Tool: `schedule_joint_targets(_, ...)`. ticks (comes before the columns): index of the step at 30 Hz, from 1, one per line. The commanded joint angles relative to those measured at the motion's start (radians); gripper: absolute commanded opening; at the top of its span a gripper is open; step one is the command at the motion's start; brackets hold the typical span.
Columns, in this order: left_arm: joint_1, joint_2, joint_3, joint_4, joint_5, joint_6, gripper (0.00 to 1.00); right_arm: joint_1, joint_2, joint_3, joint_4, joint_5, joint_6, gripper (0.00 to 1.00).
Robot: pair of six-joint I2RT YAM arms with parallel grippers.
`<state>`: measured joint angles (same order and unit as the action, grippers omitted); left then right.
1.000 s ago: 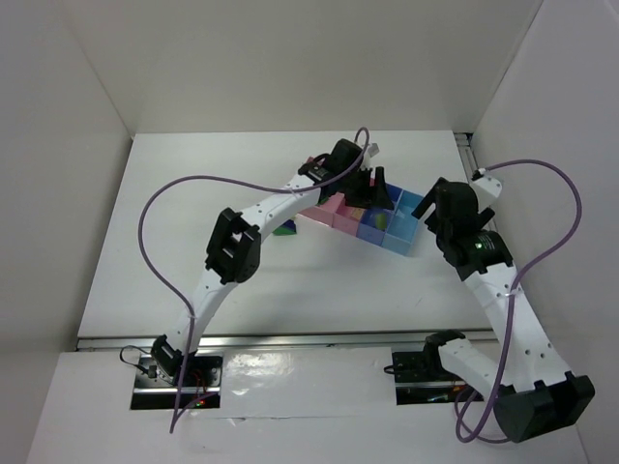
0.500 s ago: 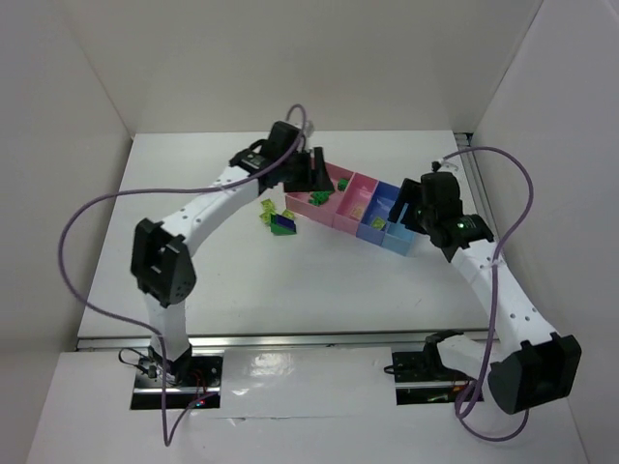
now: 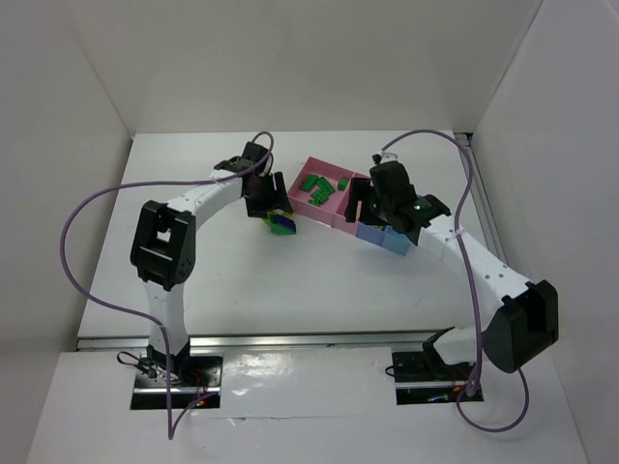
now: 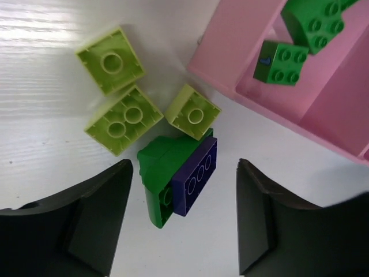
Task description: Sort the legos into containers by color
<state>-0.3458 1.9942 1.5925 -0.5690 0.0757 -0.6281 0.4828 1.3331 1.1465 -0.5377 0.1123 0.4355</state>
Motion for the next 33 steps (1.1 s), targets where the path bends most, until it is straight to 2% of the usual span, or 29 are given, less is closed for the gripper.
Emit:
schedule_joint_targets(1, -0.005, 0.003, -0.017, 0.032, 0.088, 0.021, 0.74, 0.000, 0.003, 0.044, 0.042, 0.018, -0.009, 0.77)
schedule_joint_targets(5, -0.068, -0.092, -0.097, 0.032, 0.099, 0.030, 0.68, 0.000, 0.014, 0.044, 0.042, 0.027, 0.000, 0.77)
schedule_joint_targets(10, -0.142, -0.198, -0.212, 0.021, 0.131, 0.051, 0.68, 0.000, 0.023, 0.033, 0.051, 0.038, 0.000, 0.77)
schedule_joint_targets(14, -0.173, -0.271, -0.246, -0.011, 0.079, 0.086, 0.71, 0.000, 0.060, 0.033, 0.065, -0.057, 0.011, 0.77)
schedule_joint_targets(16, -0.164, -0.343, -0.246, -0.020, 0.052, 0.087, 0.72, 0.000, 0.092, 0.047, 0.065, -0.095, 0.011, 0.77)
schedule_joint_targets(22, -0.006, -0.480, -0.296, -0.036, -0.019, 0.015, 0.77, 0.014, 0.184, 0.107, 0.091, -0.276, 0.023, 0.85)
schedule_joint_targets(24, 0.020, -0.489, -0.342, 0.003, 0.021, 0.062, 0.86, 0.039, 0.218, 0.154, 0.091, -0.276, 0.051, 0.88)
schedule_joint_targets(25, 0.021, -0.470, -0.342, 0.030, 0.021, 0.092, 0.97, 0.051, 0.231, 0.154, 0.091, -0.276, 0.051, 0.88)
schedule_joint_targets(26, 0.007, -0.444, -0.329, 0.031, 0.038, 0.132, 1.00, 0.051, 0.241, 0.165, 0.091, -0.289, 0.068, 0.88)
schedule_joint_targets(29, -0.059, -0.319, -0.266, -0.006, -0.016, 0.228, 1.00, 0.051, 0.230, 0.153, 0.104, -0.278, 0.088, 0.89)
schedule_joint_targets(30, -0.077, -0.308, -0.275, 0.015, -0.071, 0.241, 1.00, 0.051, 0.212, 0.139, 0.104, -0.246, 0.088, 0.89)
schedule_joint_targets(33, -0.131, -0.298, -0.337, 0.105, -0.115, 0.309, 1.00, 0.028, 0.152, 0.101, 0.104, -0.217, 0.088, 0.90)
